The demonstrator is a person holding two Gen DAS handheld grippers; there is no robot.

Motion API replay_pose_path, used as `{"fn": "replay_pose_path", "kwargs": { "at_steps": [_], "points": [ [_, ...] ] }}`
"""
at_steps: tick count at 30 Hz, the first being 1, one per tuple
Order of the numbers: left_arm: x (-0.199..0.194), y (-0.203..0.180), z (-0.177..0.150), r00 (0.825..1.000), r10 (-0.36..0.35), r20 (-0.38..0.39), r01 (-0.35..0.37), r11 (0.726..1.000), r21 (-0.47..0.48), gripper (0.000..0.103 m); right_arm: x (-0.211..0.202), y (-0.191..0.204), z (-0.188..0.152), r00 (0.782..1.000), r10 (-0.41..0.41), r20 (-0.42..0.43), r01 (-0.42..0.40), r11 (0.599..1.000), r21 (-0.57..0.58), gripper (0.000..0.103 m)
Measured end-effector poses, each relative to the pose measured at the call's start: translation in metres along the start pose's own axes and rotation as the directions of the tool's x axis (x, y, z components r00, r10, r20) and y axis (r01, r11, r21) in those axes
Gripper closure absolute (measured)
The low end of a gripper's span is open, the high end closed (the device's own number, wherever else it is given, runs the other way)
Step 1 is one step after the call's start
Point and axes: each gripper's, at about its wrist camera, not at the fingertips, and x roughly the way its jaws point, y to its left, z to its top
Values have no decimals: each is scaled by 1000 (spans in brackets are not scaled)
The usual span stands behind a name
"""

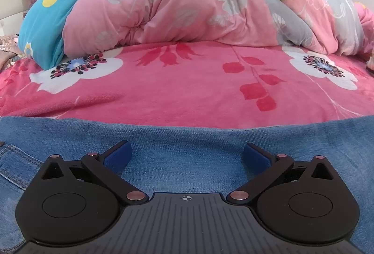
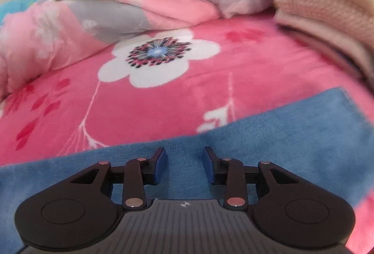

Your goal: Fold clothes

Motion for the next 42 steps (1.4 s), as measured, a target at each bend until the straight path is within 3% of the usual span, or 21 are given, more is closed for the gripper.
{"fn": "replay_pose_path", "kwargs": {
  "at_steps": [5, 8, 10, 13, 15, 19, 21, 24, 27, 30, 32, 36, 38, 40, 42],
  "points": [
    [0, 0, -1, 1000, 1, 6, -1, 1000, 0, 0, -20, -19, 22, 999, -21, 33, 22, 999, -28, 61],
    [0, -1, -1, 1000, 2, 6, -2, 1000, 0, 0, 8, -49, 25, 999, -45, -21, 45, 998, 32, 61],
    [0, -1, -1, 1000, 2, 6, -2, 1000, 0, 0, 19, -66, 24, 1000, 3, 4, -4, 998, 64, 65],
    [0, 0, -1, 1000, 1, 6, -1, 1000, 0, 0, 3, -70, 39, 1000, -17, -6, 17, 993, 119, 62],
    [0, 0, -1, 1000, 1, 6, -1, 1000, 0, 0, -13, -76, 43, 999, -24, 41, 19, 993, 117, 61],
    [0, 0, -1, 1000, 2, 6, -2, 1000, 0, 0, 9, -109, 36, 997, -67, -27, 71, 983, 168, 62],
    [0, 0, -1, 1000, 2, 6, -2, 1000, 0, 0, 18, -122, 31, 999, -33, -3, 33, 984, 175, 63],
    [0, 0, -1, 1000, 3, 6, -3, 1000, 0, 0, -2, -123, 40, 998, -55, -2, 55, 979, 198, 62],
    [0, 0, -1, 1000, 3, 6, -3, 1000, -1, 0, -27, -132, 39, 996, -65, 56, 53, 979, 196, 61],
    [0, 0, -1, 1000, 3, 7, -3, 1000, -1, 0, -11, -154, 33, 988, -153, 16, 147, 969, 198, 61],
    [-1, 0, -1, 1000, 3, 7, -3, 1000, -1, 0, 10, -176, 27, 989, -151, -5, 148, 962, 229, 62],
    [-1, 0, -1, 1000, 4, 8, -4, 1000, -1, 0, -13, -180, 36, 991, -133, 11, 124, 950, 287, 61],
    [-1, 0, -2, 1000, 4, 7, -4, 1000, -2, 0, -31, -180, 33, 990, -126, 60, 103, 949, 297, 61],
    [-1, 0, -1, 1000, 4, 7, -4, 1000, -2, 0, -33, -186, 27, 987, -144, 67, 118, 947, 298, 60],
    [-1, -1, -1, 1000, 4, 8, -4, 1000, -2, 0, -14, -198, 15, 984, -177, 16, 164, 939, 301, 60]
  ]
}}
